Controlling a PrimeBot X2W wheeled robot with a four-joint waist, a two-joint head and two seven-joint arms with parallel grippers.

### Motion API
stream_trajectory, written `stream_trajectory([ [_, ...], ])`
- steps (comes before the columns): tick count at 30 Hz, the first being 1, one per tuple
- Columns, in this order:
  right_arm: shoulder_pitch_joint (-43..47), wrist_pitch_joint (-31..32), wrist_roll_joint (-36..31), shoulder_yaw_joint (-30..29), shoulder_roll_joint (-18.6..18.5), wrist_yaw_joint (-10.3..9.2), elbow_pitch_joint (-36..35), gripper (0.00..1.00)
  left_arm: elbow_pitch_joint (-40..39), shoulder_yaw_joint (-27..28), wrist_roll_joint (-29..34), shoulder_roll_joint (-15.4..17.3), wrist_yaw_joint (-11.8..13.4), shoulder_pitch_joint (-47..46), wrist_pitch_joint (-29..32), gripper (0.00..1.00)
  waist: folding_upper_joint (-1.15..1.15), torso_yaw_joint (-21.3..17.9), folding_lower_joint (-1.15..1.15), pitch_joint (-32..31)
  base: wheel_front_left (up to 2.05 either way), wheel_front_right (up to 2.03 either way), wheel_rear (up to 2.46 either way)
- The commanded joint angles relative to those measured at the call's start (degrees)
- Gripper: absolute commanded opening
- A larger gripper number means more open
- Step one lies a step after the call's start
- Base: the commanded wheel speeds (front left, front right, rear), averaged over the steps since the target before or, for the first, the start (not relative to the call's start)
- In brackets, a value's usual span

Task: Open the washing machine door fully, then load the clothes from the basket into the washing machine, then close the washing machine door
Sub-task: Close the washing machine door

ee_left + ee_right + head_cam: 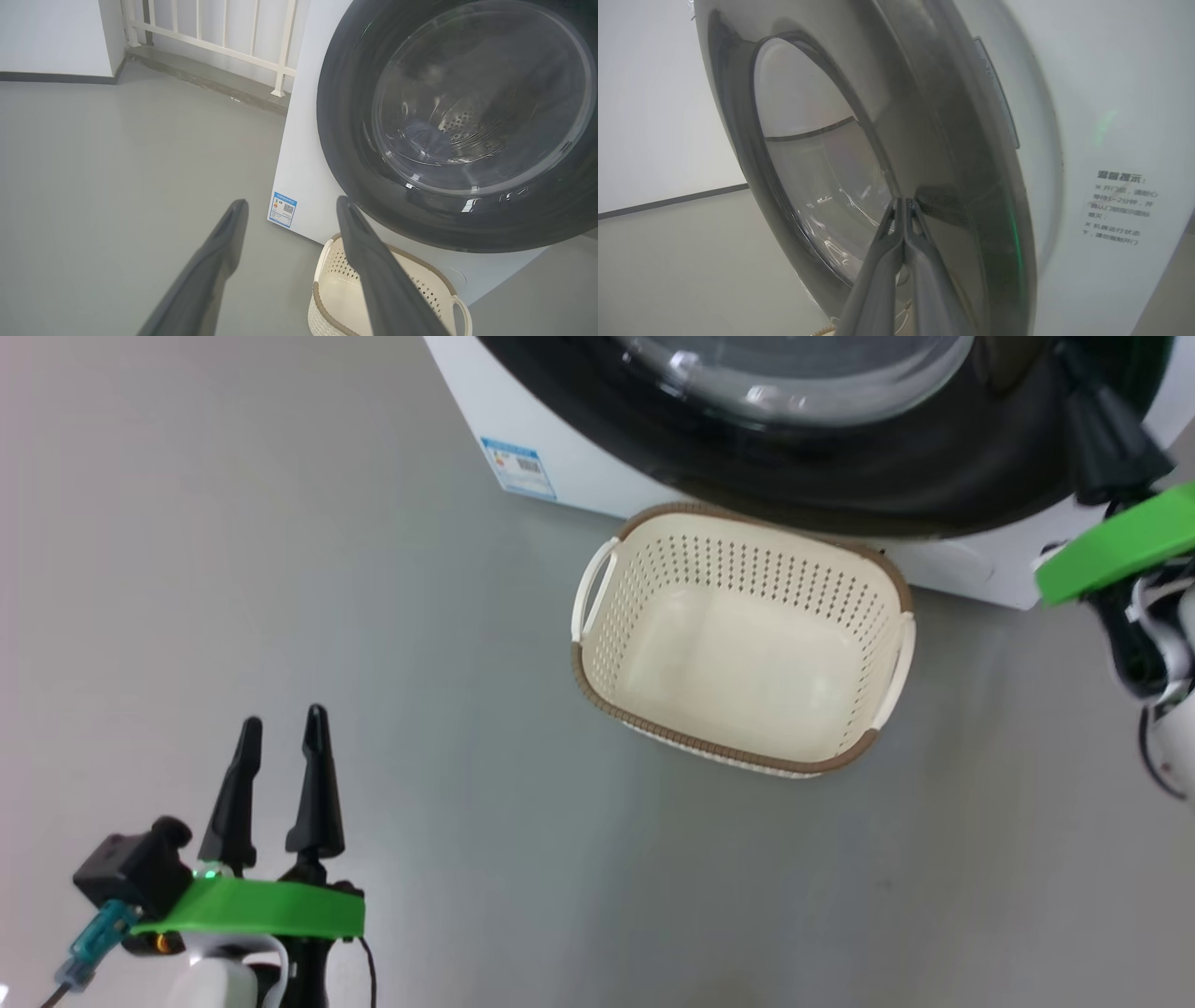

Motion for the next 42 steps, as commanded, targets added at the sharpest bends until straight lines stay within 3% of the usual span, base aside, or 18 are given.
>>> stream_trajectory([
  [1,-1.28,-0.44,-0.98,-0.04,-0.67,-0.02,-0.52,0.00,-1.47,1.64,-0.05,1.35,-0.10,-1.43,-0.38,1.00,0.00,1.16,-0.02,1.70,0.00,0.00,0.00],
  [8,-5.51,-0.44,-1.95,-2.71,-2.65,-0.02,1.88,0.00,-1.11,0.22,-0.98,1.16,-0.11,-2.24,-0.38,1.00,0.00,3.01,-0.02,3.13,0.00,0.00,0.00],
  [13,-8.84,-0.44,-6.22,-5.41,-3.60,-0.02,3.55,0.00,-1.01,-0.06,-0.40,1.67,-0.11,-2.76,-0.38,1.00,0.00,3.77,-0.02,4.35,0.00,0.00,0.00],
  [18,-9.82,-0.44,-9.53,-7.54,-2.80,-0.02,4.70,0.00,-0.59,-0.21,0.38,1.35,-0.12,-2.83,-0.38,1.00,0.00,3.99,-0.02,3.82,0.00,0.00,0.00],
  [28,-5.88,-0.44,-10.13,-7.44,-0.01,-0.02,3.73,0.02,-0.26,0.47,0.59,1.82,-0.12,-2.47,-0.38,1.00,0.00,1.61,-0.02,0.46,0.00,0.00,0.00],
  [29,-5.26,-0.44,-10.19,-6.83,0.18,-0.02,3.34,0.26,-0.24,0.51,0.62,1.91,-0.12,-2.40,-0.38,1.00,0.00,1.19,-0.02,-0.03,0.00,0.00,0.00],
  [31,-3.82,-0.44,-9.91,-5.74,0.56,-0.02,2.29,0.39,-0.12,0.60,0.64,2.08,-0.12,-2.14,-0.38,1.00,0.00,0.33,-0.02,-1.10,0.00,0.00,0.00],
  [32,-2.98,-0.44,-9.74,-5.30,0.78,-0.02,1.75,0.53,-0.06,0.67,0.63,2.18,-0.12,-1.95,-0.38,1.00,0.00,-0.17,-0.02,-1.71,0.00,0.00,0.00],
  [33,-2.08,-0.44,-9.56,-4.89,1.03,-0.02,1.17,0.93,-0.01,0.71,0.62,2.32,-0.12,-1.76,-0.38,1.00,0.00,-0.72,-0.02,-2.37,0.00,0.00,0.00],
  [34,-1.17,-0.44,-9.40,-4.52,1.27,-0.02,0.54,1.00,0.06,0.67,0.61,2.46,-0.12,-1.56,-0.38,1.00,0.00,-1.30,-0.02,-3.06,0.00,0.00,0.00],
  [42,5.72,-0.44,-7.90,-2.58,2.84,-0.02,-4.74,1.00,0.60,-0.18,1.31,4.69,-0.12,-0.33,-0.38,1.00,0.00,-6.87,-0.02,-8.34,0.00,0.00,0.00],
])
